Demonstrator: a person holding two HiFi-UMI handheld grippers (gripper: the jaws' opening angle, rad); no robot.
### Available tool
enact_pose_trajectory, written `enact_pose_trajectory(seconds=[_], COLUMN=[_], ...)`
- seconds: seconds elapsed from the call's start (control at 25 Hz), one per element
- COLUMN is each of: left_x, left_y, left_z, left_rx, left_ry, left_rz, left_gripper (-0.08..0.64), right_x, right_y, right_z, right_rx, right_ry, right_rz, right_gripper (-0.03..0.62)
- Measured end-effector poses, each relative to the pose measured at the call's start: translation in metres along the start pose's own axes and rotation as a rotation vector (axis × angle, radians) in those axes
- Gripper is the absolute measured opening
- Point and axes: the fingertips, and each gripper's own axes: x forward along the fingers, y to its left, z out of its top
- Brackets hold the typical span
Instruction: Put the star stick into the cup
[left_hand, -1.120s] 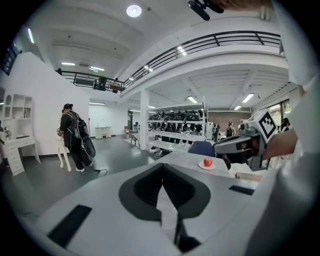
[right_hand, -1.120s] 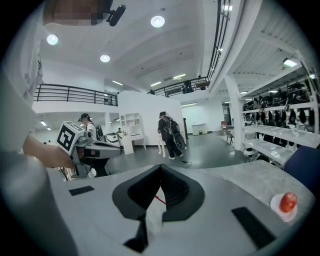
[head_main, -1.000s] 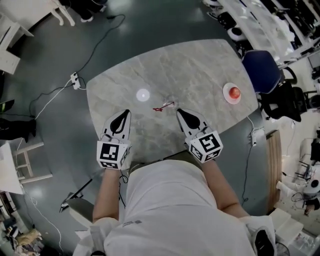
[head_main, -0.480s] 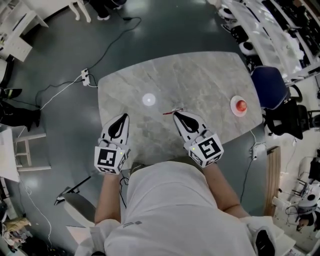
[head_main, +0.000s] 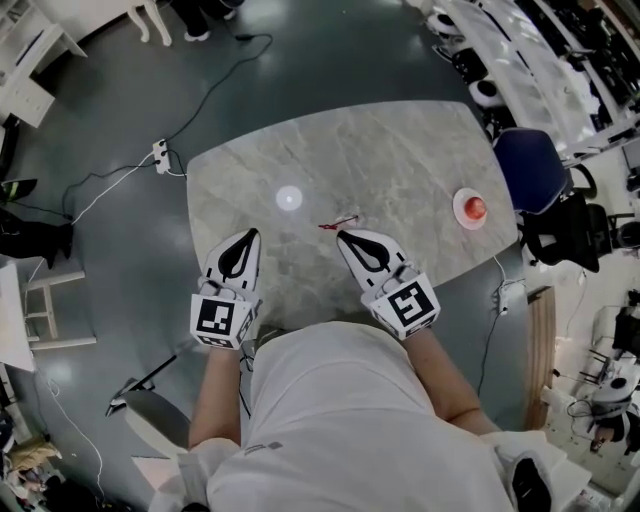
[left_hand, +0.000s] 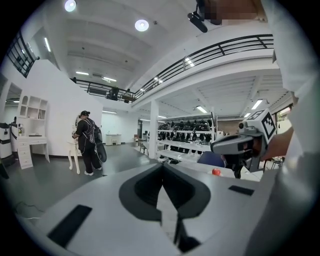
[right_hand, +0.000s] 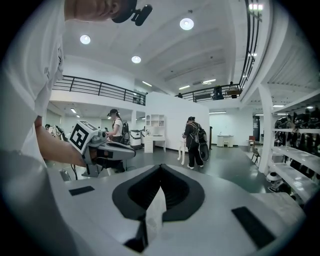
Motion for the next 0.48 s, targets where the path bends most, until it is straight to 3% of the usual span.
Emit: enact_pose_trajectory(seconds=[0.48], left_x=[0.014], left_y=[-0.011], left_z=[-0.006], left_rx=[-0.004], left_ry=[0.024], left_rz=[-0.037], left_gripper=[0.003], right_x=[-0.007], right_y=[-0.011], right_z=[-0.015], right_rx=[0.031], right_ry=[0.05], right_rz=[-0.02], right_gripper=[0.009])
